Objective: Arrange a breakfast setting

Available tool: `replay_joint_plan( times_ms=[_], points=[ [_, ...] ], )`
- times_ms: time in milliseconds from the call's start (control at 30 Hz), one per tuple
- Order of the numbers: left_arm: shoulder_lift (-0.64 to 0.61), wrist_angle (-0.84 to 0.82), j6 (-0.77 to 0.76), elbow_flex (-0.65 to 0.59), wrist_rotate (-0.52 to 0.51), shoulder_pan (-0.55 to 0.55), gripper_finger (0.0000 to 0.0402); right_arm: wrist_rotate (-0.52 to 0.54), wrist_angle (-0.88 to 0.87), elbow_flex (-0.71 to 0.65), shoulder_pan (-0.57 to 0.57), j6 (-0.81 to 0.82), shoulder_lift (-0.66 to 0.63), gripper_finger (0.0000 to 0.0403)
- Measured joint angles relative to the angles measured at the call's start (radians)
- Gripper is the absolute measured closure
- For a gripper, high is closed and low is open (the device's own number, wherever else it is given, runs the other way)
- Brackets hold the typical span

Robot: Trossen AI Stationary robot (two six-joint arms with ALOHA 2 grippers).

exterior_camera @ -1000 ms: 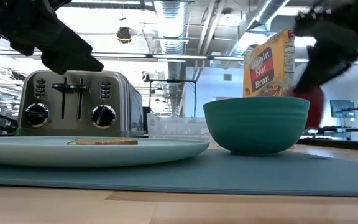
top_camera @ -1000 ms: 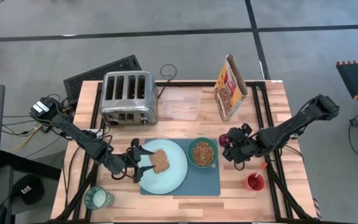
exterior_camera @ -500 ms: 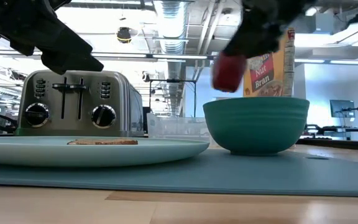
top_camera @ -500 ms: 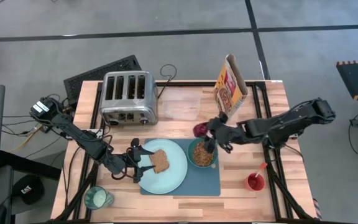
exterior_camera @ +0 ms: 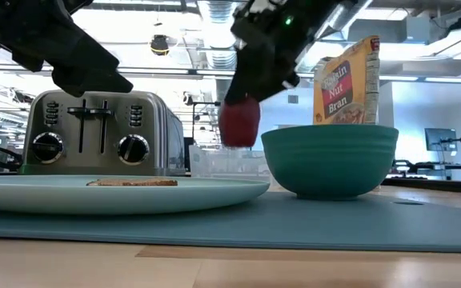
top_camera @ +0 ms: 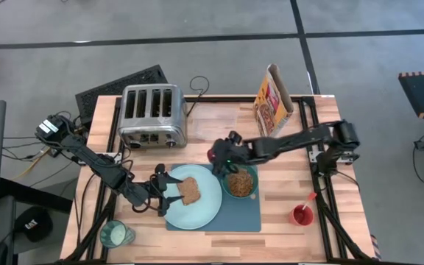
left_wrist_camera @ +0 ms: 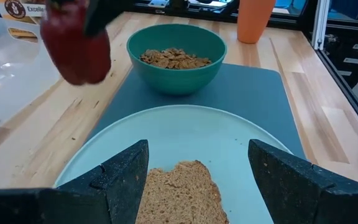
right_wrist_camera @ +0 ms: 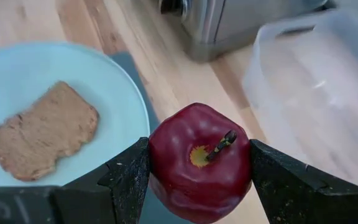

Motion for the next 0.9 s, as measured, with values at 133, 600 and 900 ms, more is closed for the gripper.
replay_joint_plan(
  times_ms=[133, 600, 900],
  points=[
    [0.0, 0.0, -0.001, 0.0, 0.0, 0.0, 0.0141, -0.052, -0.027, 0.018, -0.02, 0.02, 0.049, 0.0127],
    [0.0, -0.005, 0.007, 0.0, 0.0, 0.0, 0.0141, -0.142, -0.081, 0.018, -0.019, 0.091, 0.126, 0.0127],
    [0.0, -0.005, 0.007, 0.0, 0.0, 0.0, 0.0141, -0.168, -0.082, 0.018, -0.012, 0.137, 0.125, 0.0127]
  ],
)
